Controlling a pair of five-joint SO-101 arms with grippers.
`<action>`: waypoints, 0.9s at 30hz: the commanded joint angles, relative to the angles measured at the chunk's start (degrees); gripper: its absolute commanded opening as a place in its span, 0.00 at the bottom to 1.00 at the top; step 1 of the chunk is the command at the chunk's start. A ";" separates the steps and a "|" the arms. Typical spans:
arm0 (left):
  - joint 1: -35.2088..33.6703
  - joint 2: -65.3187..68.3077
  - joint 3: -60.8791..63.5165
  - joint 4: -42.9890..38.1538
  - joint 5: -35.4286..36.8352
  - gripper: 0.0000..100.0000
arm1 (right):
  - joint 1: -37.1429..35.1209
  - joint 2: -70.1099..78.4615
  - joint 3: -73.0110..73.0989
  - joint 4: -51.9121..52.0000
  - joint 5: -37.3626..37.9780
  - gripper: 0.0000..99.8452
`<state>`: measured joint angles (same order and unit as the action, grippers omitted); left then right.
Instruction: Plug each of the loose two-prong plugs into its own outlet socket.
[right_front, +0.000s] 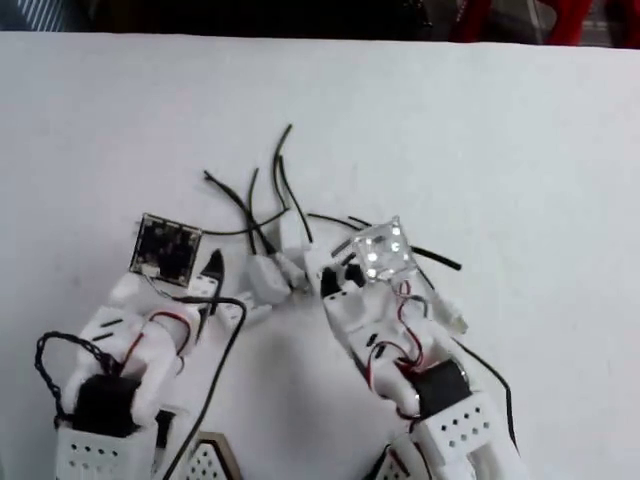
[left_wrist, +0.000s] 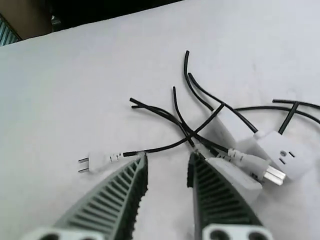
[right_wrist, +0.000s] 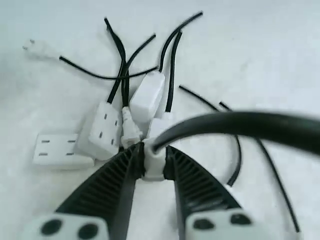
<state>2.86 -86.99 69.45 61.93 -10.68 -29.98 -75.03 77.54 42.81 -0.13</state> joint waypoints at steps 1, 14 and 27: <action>-0.66 -0.31 -6.24 6.51 -1.14 0.16 | -3.82 7.25 -3.08 -3.74 -1.23 0.02; -23.69 -0.31 0.97 2.46 -4.22 0.16 | -19.21 38.73 -23.38 -7.25 -15.12 0.02; -29.85 -0.57 10.20 -3.16 2.02 0.16 | -20.97 55.16 -26.55 -18.15 -14.86 0.02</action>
<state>-26.42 -86.99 79.65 60.18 -9.27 -50.37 -19.65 53.71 25.85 -14.64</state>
